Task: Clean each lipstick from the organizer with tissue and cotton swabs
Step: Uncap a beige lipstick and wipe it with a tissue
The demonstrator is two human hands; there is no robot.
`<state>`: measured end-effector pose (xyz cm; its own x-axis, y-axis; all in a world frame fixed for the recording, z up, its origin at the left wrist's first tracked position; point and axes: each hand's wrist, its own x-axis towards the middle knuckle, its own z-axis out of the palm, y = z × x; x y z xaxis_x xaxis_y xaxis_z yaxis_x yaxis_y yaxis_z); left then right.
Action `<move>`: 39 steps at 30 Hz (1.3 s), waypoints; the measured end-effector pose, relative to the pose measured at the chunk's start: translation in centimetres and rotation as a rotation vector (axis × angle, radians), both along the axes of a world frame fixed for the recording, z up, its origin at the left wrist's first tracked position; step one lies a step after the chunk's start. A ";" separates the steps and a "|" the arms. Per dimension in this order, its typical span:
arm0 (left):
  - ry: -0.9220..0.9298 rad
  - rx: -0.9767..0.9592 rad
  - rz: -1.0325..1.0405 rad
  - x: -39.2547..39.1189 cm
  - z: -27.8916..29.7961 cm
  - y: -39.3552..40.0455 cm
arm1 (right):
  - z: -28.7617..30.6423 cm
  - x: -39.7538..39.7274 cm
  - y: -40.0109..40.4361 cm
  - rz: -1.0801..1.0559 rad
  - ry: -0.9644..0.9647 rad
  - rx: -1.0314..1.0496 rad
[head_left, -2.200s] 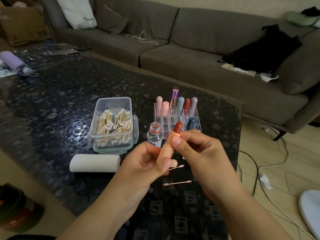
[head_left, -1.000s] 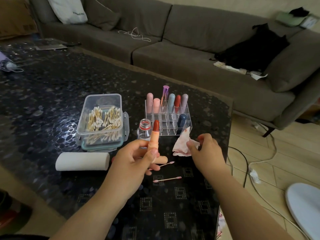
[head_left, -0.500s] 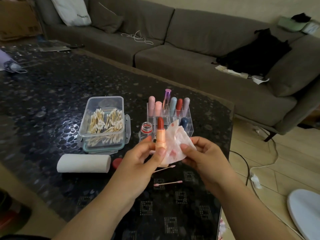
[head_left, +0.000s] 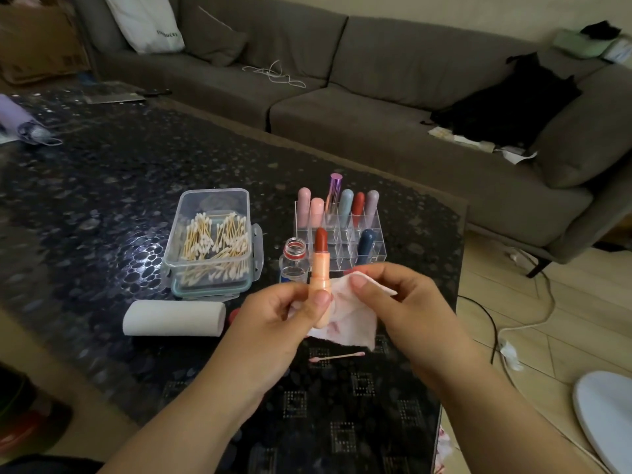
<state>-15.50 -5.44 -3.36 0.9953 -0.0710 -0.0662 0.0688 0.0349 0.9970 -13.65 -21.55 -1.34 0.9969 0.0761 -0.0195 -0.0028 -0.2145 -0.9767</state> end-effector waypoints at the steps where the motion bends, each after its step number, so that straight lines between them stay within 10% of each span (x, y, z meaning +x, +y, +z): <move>1: 0.010 -0.015 0.009 0.0 0.0 0.0 | -0.2 0.0 0.0 -0.028 -0.024 -0.016; 15: -0.010 -0.082 0.026 0.3 0.0 0.1 | 0.4 -0.1 0.0 0.016 0.119 0.054; 24: -0.147 0.120 -0.027 0.0 -0.1 0.3 | 0.8 -0.4 0.4 -0.168 -0.112 -0.146; 39: -0.187 0.057 -0.080 -0.3 0.1 0.1 | 2.5 -0.8 0.8 0.167 0.305 0.674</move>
<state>-15.77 -5.32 -3.24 0.9820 -0.1518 0.1128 -0.1171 -0.0201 0.9929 -14.46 -20.79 1.18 0.9289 0.3188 -0.1883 -0.3137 0.4078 -0.8575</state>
